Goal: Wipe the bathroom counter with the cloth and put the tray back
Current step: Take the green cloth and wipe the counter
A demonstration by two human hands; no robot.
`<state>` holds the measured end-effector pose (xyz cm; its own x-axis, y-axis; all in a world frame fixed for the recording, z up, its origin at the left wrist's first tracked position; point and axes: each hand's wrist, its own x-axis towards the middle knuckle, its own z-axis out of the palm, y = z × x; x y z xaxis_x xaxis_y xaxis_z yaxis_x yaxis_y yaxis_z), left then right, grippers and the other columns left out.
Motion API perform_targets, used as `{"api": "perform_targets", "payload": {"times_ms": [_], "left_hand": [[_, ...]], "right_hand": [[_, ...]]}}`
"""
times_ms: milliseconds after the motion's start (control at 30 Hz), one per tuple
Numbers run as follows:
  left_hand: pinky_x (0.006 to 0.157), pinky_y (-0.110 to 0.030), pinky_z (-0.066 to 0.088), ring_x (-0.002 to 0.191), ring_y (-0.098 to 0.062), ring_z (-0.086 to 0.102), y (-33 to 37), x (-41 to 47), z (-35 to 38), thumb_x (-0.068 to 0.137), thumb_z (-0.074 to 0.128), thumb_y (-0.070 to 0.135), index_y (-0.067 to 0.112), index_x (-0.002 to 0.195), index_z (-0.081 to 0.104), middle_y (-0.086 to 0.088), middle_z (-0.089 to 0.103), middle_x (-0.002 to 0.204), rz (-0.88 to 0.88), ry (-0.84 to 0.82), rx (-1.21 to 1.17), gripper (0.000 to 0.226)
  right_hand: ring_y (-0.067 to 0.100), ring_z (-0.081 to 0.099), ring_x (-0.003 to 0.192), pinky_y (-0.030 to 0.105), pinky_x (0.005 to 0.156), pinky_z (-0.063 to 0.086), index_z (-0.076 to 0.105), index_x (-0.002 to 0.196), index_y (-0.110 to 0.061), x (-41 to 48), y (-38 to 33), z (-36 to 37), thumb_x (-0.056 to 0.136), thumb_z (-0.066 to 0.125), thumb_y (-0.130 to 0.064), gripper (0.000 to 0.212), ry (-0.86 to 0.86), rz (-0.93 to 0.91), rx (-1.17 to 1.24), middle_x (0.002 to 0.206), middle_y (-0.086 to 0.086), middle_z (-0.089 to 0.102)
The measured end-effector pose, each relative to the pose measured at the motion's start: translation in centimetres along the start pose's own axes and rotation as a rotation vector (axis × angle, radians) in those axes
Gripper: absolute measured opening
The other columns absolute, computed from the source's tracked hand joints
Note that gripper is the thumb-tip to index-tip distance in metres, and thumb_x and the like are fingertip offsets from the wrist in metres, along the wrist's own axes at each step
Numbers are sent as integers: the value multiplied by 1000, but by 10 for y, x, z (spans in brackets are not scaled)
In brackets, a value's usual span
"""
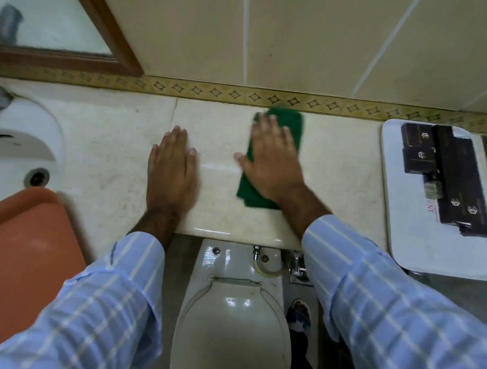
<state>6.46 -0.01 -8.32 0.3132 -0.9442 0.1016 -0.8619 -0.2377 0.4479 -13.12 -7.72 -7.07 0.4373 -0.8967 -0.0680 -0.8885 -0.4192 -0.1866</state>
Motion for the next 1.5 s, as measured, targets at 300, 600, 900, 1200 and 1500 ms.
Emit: {"api": "perform_targets", "payload": {"times_ms": [300, 600, 900, 1200, 1500], "left_hand": [[118, -43, 37, 138, -27, 49, -4, -1, -8, 104, 45, 42, 4, 130, 68, -12, 58, 146, -32, 92, -246, 51], [97, -32, 45, 116, -29, 55, 16, -11, -18, 88, 71, 49, 5, 116, 72, -11, 62, 118, -55, 39, -105, 53], [83, -36, 60, 93, -25, 70, 41, -10, -67, 81, 75, 10, 16, 107, 65, -3, 70, 92, -423, -130, -416, 28], [79, -41, 64, 88, -29, 74, -37, 49, -143, 78, 86, 14, 12, 107, 64, -12, 72, 100, -525, 179, -350, 36], [90, -43, 52, 107, -43, 64, -110, 66, -104, 91, 66, 13, 2, 104, 68, -23, 71, 110, -498, 83, 160, 17]], "right_hand": [[28, 48, 133, 43, 114, 40, 57, 139, -11, -60, -29, -25, 99, 56, -33, 46, 1, -210, 274, 141, 10, 57], [23, 68, 91, 32, 77, 54, 73, 98, -11, -100, -7, -47, 85, 73, -33, 26, -170, 323, 415, 96, 5, 73], [17, 62, 72, 18, 53, 42, 59, 99, -16, -109, -30, -66, 83, 69, -14, 19, -54, 299, 781, 84, 1, 65], [9, 60, 96, 21, 86, 43, 76, 93, -21, -5, -114, -62, 89, 73, -17, 7, 2, -5, 798, 107, -1, 69], [32, 43, 138, 48, 108, 39, 74, 118, -17, 40, -123, 3, 95, 55, -21, 31, 54, -380, 27, 138, 7, 60]]}}
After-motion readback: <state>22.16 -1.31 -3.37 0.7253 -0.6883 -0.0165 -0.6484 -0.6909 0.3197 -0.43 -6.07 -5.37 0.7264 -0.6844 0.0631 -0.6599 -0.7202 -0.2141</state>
